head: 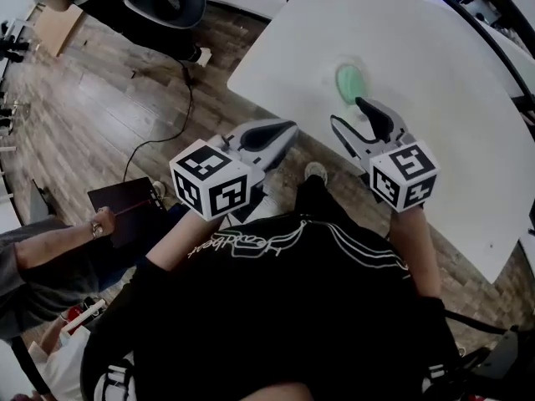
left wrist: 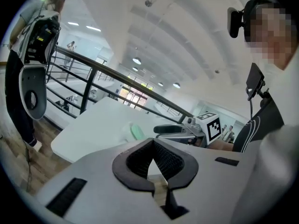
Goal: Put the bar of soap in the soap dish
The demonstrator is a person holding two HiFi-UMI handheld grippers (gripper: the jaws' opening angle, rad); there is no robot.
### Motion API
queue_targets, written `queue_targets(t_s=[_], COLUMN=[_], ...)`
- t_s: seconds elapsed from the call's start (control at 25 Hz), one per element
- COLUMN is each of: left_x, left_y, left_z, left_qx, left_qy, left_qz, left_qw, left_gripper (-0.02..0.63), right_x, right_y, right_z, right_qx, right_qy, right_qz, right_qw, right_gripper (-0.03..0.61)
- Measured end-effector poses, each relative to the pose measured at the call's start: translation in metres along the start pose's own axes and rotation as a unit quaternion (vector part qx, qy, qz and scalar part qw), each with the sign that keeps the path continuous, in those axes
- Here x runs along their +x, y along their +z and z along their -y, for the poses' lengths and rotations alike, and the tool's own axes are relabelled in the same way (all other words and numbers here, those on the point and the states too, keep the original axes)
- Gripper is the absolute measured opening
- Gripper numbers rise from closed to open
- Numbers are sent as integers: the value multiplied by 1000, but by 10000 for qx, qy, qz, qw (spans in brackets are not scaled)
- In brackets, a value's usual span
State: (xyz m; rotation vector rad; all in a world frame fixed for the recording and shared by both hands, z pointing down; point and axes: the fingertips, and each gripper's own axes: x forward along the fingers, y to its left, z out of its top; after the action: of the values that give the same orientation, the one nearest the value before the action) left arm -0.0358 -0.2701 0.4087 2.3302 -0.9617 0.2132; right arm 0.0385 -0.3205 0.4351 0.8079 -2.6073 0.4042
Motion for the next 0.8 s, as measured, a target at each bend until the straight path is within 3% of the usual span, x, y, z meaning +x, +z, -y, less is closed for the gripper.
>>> queue_targets(t_s=[0.28,0.56,0.72,0.8], left_x=[-34,-71,-82,-88], left_y=[-11,-22,-29,-33], left_z=[41,95,119,131], left_qx=[239,567,755,826], left_qy=[-283,-722,-992,-1108], left_qz=[99,157,140,113], left_qw=[9993,9956,9921,9903], left_gripper=[8,8,8,8], right_x=[-43,-98,-122,-131], right_y=[8,8,6,3], right_z=[-81,-125,-137,-147], right_qx=[6,134,307,375], right_qy=[400,219,25,-11], right_qz=[328,740,953,986], right_qw=[9987,9969,9950,9944], right_gripper=[210,207,98,73])
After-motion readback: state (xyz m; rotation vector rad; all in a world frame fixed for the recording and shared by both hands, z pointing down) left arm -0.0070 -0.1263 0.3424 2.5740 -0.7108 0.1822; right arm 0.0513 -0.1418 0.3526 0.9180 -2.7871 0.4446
